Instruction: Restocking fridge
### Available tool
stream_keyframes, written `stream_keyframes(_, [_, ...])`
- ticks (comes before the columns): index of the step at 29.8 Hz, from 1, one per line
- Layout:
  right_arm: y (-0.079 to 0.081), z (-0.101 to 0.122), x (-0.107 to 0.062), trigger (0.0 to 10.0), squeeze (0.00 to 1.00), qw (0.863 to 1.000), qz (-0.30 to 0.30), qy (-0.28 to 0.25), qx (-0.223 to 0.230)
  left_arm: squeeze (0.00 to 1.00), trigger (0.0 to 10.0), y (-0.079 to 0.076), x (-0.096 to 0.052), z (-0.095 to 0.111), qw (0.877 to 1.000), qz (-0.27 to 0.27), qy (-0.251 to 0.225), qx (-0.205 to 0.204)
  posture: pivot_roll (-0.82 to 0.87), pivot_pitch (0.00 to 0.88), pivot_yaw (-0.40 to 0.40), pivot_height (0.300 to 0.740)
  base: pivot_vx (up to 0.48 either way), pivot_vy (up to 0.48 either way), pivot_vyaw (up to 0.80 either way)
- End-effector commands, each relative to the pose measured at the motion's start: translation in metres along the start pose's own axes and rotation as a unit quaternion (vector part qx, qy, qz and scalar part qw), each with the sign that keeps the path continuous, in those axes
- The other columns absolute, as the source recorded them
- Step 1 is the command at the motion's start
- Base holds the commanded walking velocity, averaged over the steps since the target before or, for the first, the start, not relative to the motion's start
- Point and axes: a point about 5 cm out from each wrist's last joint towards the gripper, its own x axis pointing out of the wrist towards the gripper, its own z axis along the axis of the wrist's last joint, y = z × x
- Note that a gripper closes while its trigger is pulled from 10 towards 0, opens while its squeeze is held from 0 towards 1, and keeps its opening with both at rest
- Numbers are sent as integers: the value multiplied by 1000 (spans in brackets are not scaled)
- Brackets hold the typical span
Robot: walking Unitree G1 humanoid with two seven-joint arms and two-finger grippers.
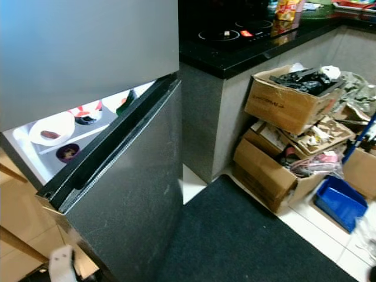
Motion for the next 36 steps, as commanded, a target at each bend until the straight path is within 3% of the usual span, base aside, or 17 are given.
stream_keyframes(1, [3,1,0,10000,0,1000,3,-3,2,0,10000,16,-2,22,998,38,-48,-30,-125,52,36,740,0,0,0])
stream_keyframes(3, [4,1,0,10000,0,1000,4,-3,2,0,10000,32,-6,36,991,82,-80,-64,-126,51,40,740,0,0,0])
stream_keyframes(8, [4,1,0,10000,0,1000,4,-3,2,0,10000,52,-13,49,979,128,-115,-113,-126,51,40,740,0,0,0])
stream_keyframes(12, [5,2,0,10000,0,1000,4,-4,2,0,10000,58,-15,54,975,137,-125,-124,-125,49,43,740,0,0,0])
stream_keyframes(15, [5,2,0,10000,0,1000,4,-5,2,0,9647,56,-14,59,971,115,-140,-158,-123,48,43,740,0,0,0])
stream_keyframes(16, [5,2,0,10000,0,1000,5,-5,1,0,0,41,-9,61,973,58,-142,-175,-123,48,43,740,0,0,0])
stream_keyframes(18, [5,2,0,10000,0,1000,5,-5,0,0,0,12,-2,68,971,-53,-143,-185,-122,45,41,740,0,0,0])
stream_keyframes(24, [5,2,0,10000,0,1000,5,-5,-1,0,0,-3,1,74,962,-120,-146,-197,-121,44,40,740,0,0,0])
stream_keyframes(27, [5,2,0,10000,0,1000,5,-5,-1,0,0,-20,0,75,944,-220,-129,-207,-121,42,43,740,0,0,0])
stream_keyframes(28, [5,2,0,10000,0,1000,5,-5,-1,0,0,-20,0,75,944,-220,-129,-207,-121,42,43,740,0,0,0])
stream_keyframes(31, [5,3,0,10000,0,1000,5,-6,0,0,353,-33,-2,64,929,-301,-89,-196,-122,44,45,740,0,0,0])
stream_keyframes(32, [5,4,1,10000,0,1000,6,-7,0,0,2039,-36,-3,60,922,-325,-77,-194,-121,45,46,740,0,0,0])
stream_keyframes(33, [5,4,1,10000,0,1000,6,-7,0,0,2039,-36,-3,60,922,-325,-77,-194,-121,45,46,740,0,0,0])
stream_keyframes(35, [6,5,1,10000,0,1000,7,-8,0,0,4157,-43,-6,52,907,-373,-53,-187,-120,48,45,740,0,0,0])
stream_keyframes(36, [6,5,1,10000,0,1000,7,-8,0,0,9059,-48,-8,47,896,-406,-33,-177,-118,49,45,740,0,0,0])
